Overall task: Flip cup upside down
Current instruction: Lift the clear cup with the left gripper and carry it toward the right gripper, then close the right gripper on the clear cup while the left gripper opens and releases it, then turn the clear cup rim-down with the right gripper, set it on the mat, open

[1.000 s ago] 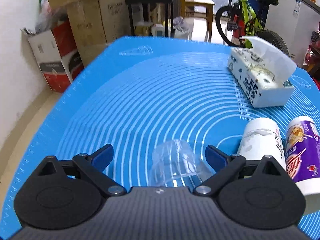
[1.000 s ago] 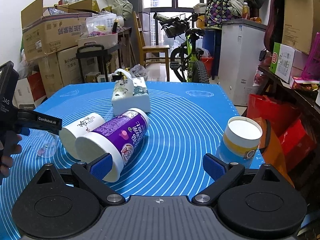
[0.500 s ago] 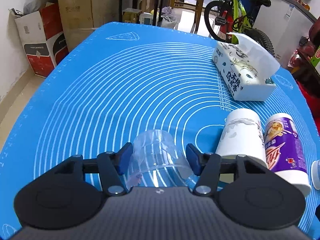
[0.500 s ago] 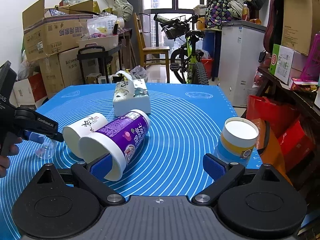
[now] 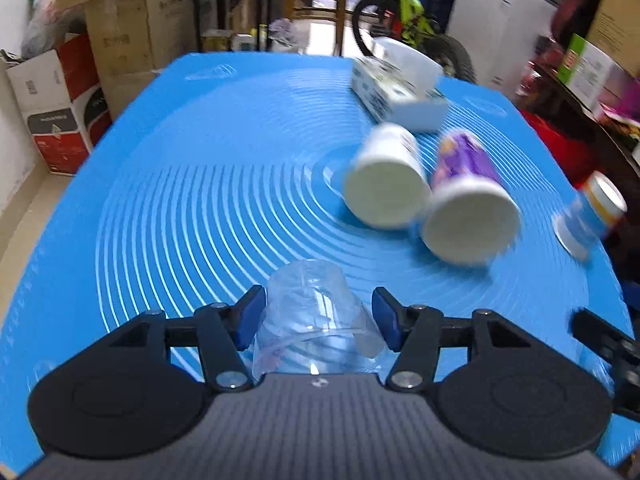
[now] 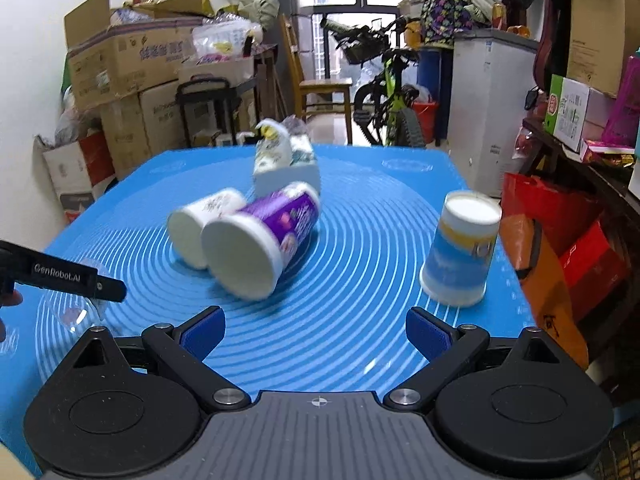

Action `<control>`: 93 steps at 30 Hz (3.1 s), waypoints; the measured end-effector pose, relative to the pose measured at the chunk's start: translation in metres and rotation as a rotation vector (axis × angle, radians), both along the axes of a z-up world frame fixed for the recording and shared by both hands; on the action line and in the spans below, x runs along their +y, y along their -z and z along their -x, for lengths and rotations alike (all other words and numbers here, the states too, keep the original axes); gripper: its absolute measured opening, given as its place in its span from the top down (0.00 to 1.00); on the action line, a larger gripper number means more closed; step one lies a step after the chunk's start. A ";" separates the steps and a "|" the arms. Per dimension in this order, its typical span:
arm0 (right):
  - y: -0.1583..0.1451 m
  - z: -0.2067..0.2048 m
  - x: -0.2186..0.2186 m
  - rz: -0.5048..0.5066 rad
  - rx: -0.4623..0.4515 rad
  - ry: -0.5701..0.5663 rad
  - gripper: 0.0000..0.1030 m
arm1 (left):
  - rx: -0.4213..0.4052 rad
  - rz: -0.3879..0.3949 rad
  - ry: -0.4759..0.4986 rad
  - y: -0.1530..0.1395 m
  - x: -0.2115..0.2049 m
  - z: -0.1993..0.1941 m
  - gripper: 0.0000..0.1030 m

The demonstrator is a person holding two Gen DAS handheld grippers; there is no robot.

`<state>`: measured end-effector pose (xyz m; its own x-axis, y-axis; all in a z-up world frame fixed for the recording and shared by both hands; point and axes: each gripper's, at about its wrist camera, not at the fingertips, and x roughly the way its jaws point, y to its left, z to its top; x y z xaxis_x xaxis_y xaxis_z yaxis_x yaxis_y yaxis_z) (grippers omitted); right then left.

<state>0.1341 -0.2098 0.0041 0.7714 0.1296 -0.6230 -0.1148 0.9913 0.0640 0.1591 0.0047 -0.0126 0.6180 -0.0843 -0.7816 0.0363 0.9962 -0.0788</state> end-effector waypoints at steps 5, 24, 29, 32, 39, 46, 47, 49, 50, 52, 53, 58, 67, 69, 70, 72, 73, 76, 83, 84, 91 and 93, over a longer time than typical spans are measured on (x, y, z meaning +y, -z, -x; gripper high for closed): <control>0.008 0.016 0.001 0.003 0.043 -0.007 0.06 | -0.003 0.004 0.072 0.004 -0.025 0.029 0.42; 0.013 0.027 0.000 0.028 0.081 0.004 0.06 | 0.003 0.013 0.101 0.034 -0.040 0.034 0.21; 0.014 0.027 0.002 0.029 0.084 0.000 0.05 | -0.004 0.004 0.110 0.031 -0.041 0.035 0.19; 0.013 0.028 0.002 0.028 0.082 -0.002 0.06 | -0.002 0.007 0.113 0.031 -0.041 0.036 0.16; 0.009 0.026 0.002 0.003 0.095 -0.012 0.05 | -0.032 0.014 0.105 0.019 -0.037 0.043 0.15; -0.018 0.011 0.026 -0.012 0.139 -0.129 0.06 | -0.129 0.009 0.022 -0.006 -0.002 0.059 0.05; -0.022 0.008 0.033 -0.012 0.145 -0.147 0.06 | -0.138 0.006 0.008 -0.007 0.005 0.061 0.04; -0.027 0.001 0.043 -0.022 0.163 -0.173 0.05 | -0.153 -0.017 -0.020 -0.008 0.018 0.063 0.03; -0.028 -0.003 0.048 -0.035 0.175 -0.186 0.05 | -0.155 -0.033 -0.031 -0.007 0.025 0.064 0.03; -0.028 -0.013 0.057 -0.058 0.208 -0.201 0.06 | -0.150 -0.060 -0.053 -0.003 0.038 0.064 0.03; -0.028 -0.020 0.062 -0.068 0.236 -0.208 0.06 | -0.145 -0.069 -0.067 0.000 0.045 0.064 0.03; -0.020 -0.048 0.086 -0.117 0.362 -0.241 0.11 | -0.135 -0.070 -0.127 0.010 0.072 0.067 0.03; 0.007 -0.085 0.104 -0.214 0.573 -0.217 0.20 | -0.128 -0.046 -0.150 0.015 0.084 0.066 0.03; 0.015 -0.090 0.108 -0.231 0.625 -0.225 0.24 | -0.127 -0.041 -0.142 0.016 0.083 0.065 0.03; 0.020 -0.091 0.110 -0.234 0.650 -0.228 0.29 | -0.127 -0.040 -0.138 0.017 0.082 0.065 0.03; 0.028 -0.092 0.113 -0.250 0.678 -0.231 0.34 | -0.126 -0.040 -0.135 0.018 0.081 0.065 0.03; 0.027 -0.091 0.114 -0.249 0.674 -0.234 0.42 | -0.124 -0.039 -0.134 0.019 0.082 0.065 0.03; 0.025 -0.087 0.116 -0.248 0.655 -0.251 0.46 | -0.119 -0.033 -0.136 0.021 0.082 0.065 0.03; 0.007 -0.068 0.115 -0.136 0.407 -0.241 0.53 | -0.124 -0.024 -0.136 0.020 0.080 0.065 0.03; 0.005 -0.065 0.114 -0.107 0.355 -0.227 0.53 | -0.126 -0.023 -0.134 0.020 0.079 0.065 0.03; 0.002 -0.024 0.093 0.037 -0.076 -0.148 0.53 | -0.144 -0.023 -0.120 0.019 0.068 0.067 0.03; 0.014 -0.013 0.086 0.048 -0.152 -0.130 0.53 | -0.149 -0.030 -0.112 0.019 0.064 0.068 0.03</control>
<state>0.1470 -0.1235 -0.0101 0.8360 0.2072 -0.5082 -0.2468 0.9690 -0.0110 0.0911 0.0684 -0.0317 0.7313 0.0134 -0.6819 -0.0662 0.9965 -0.0514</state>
